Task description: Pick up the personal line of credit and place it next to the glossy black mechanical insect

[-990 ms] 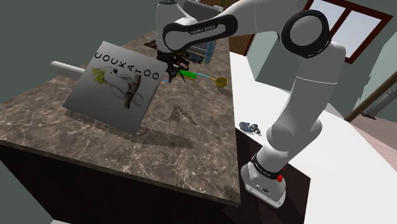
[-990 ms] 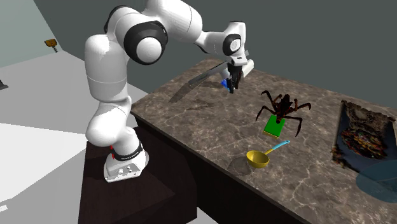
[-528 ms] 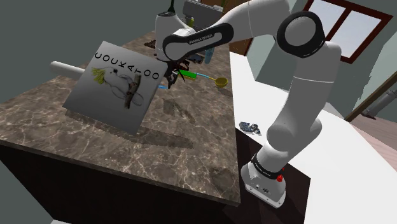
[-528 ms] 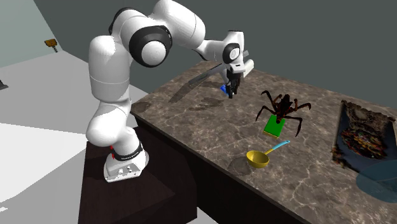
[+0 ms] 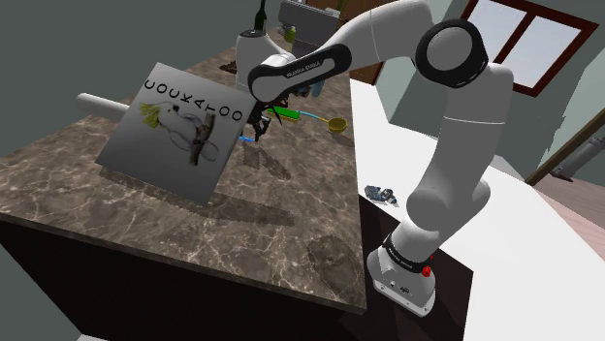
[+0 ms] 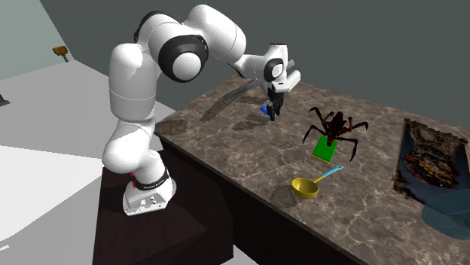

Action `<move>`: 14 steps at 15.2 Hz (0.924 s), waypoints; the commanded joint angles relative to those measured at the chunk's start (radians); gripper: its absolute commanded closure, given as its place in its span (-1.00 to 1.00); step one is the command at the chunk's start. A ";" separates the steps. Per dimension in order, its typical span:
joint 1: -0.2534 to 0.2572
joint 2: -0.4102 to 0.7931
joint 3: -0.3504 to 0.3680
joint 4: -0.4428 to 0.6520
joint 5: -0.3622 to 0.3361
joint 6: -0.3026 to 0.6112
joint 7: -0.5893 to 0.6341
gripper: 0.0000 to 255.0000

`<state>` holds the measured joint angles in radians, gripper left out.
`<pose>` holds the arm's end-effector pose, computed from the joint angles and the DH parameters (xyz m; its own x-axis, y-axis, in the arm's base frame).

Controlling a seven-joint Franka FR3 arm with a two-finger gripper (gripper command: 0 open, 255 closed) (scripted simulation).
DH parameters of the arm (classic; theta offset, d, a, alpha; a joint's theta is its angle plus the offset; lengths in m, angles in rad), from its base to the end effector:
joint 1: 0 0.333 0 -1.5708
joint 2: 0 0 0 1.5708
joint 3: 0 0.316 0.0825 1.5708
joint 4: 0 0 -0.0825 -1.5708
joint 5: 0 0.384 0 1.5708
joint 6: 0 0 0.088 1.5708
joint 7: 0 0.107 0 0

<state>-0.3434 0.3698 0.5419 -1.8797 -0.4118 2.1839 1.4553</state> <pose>0.6188 0.0887 0.3386 0.4963 -0.8560 0.1447 -0.8669 -0.4978 0.0283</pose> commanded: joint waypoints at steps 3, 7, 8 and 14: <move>0.000 0.000 0.000 -0.001 0.000 0.001 0.000 1.00; 0.000 0.000 0.000 -0.001 0.000 0.001 0.000 -1.00; 0.000 0.000 0.000 -0.001 0.000 0.001 0.000 -1.00; -0.008 -0.065 0.027 0.043 0.055 -0.096 -0.034 -1.00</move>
